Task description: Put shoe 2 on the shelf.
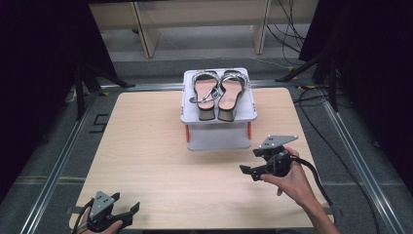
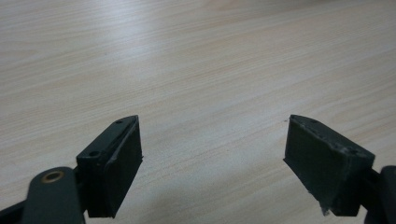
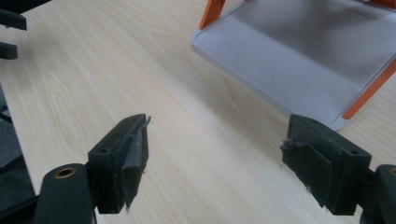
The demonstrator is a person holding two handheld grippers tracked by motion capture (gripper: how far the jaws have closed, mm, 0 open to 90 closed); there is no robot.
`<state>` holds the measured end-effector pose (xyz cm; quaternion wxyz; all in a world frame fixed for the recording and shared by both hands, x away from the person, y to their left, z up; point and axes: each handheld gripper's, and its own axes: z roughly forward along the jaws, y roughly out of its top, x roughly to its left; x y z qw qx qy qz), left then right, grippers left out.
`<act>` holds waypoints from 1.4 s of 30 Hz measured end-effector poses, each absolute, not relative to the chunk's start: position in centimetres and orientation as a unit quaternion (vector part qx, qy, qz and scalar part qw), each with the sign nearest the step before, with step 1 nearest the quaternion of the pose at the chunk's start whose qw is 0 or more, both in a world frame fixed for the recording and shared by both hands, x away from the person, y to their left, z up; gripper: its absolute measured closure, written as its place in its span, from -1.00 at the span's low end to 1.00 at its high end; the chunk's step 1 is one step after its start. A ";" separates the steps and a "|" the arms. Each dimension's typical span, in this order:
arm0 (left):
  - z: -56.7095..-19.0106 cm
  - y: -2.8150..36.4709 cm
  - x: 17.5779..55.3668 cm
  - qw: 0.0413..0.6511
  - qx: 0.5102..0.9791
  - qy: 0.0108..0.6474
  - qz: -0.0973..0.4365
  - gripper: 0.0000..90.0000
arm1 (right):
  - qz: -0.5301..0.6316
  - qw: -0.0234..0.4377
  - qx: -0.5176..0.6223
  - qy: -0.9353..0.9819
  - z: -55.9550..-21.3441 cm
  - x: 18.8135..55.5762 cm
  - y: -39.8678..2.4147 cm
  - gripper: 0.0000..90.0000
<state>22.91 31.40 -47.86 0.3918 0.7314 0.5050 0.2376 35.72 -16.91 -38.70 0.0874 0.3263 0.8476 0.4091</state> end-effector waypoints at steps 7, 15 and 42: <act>-47.9 31.5 22.9 0.384 0.736 0.504 0.238 -0.59 | 0.403 0.083 0.333 0.848 -40.3 35.1 -17.3 -0.46; -47.8 31.4 22.9 0.394 0.733 0.501 0.237 -0.59 | 0.389 0.090 0.347 0.849 -41.7 34.2 -18.2 -0.48; -47.8 31.4 22.9 0.385 0.741 0.498 0.235 -0.59 | 0.351 0.076 0.349 0.865 -46.0 30.0 -19.2 -0.49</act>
